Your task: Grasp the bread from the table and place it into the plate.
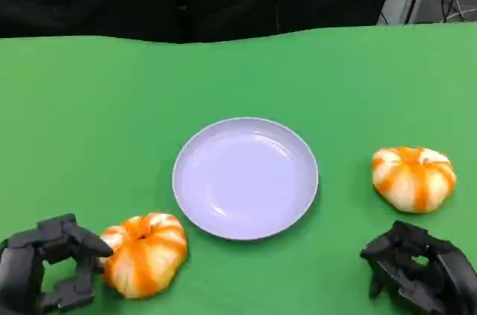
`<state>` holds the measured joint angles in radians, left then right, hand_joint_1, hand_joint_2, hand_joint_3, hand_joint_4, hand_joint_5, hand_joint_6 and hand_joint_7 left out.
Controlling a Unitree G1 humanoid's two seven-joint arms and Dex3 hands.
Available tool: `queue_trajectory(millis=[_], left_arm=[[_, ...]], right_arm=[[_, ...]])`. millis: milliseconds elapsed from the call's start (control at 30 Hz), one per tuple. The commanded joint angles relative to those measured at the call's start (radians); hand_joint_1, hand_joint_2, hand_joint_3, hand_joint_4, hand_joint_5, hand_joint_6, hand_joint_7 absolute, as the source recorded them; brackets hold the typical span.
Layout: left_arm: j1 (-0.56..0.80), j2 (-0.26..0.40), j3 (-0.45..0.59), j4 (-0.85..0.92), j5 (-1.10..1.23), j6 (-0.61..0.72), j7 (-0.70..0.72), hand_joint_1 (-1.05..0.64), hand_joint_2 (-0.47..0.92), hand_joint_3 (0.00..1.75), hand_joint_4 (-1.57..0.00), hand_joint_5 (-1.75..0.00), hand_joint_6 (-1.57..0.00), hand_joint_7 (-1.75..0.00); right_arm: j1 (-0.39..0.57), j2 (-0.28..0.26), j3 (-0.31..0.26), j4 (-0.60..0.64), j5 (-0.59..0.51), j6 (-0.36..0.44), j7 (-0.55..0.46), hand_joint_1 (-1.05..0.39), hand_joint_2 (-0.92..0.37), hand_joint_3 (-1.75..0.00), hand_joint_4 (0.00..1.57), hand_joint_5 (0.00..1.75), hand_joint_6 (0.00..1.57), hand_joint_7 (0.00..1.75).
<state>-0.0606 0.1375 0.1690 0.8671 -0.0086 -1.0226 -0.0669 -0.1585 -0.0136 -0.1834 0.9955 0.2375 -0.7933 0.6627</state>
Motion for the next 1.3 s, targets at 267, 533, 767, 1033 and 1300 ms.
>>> queue_trajectory(millis=[267,533,767,1033,1300], left_arm=[[-0.022,0.023,0.043,0.032,-0.029,0.024,0.034,0.11,0.41,1.34,-1.11,-1.37,-1.12,-1.06],[-0.031,0.011,0.059,0.038,-0.074,0.018,0.002,0.12,0.42,1.3,-1.07,-1.37,-1.08,-1.11],[-0.025,0.0,0.064,0.028,-0.189,0.022,-0.134,-0.01,0.63,0.68,-1.03,-0.48,-1.08,-0.23],[-0.002,0.027,0.05,0.0,-0.213,0.051,-0.276,-0.29,0.87,0.06,-0.7,-0.01,-0.67,0.0],[0.049,0.07,0.014,-0.098,0.033,0.062,-0.128,-0.68,0.92,0.14,-0.52,0.0,-0.48,0.0]], right_arm=[[-0.006,-0.019,-0.007,-0.002,0.008,-0.006,0.005,-0.24,-0.9,-0.41,0.67,1.73,0.8,1.06],[-0.008,-0.02,-0.007,0.001,0.004,-0.004,-0.002,-0.25,-0.9,-0.41,0.68,1.73,0.81,1.04],[-0.009,-0.021,-0.007,0.005,0.005,-0.008,0.002,-0.24,-0.9,-0.41,0.68,1.73,0.81,1.04],[-0.013,-0.019,-0.008,0.009,0.007,-0.006,0.004,-0.26,-0.9,-0.4,0.68,1.73,0.82,1.04],[-0.01,-0.017,-0.005,0.003,0.004,-0.003,0.002,-0.24,-0.91,-0.41,0.67,1.73,0.81,1.04]])
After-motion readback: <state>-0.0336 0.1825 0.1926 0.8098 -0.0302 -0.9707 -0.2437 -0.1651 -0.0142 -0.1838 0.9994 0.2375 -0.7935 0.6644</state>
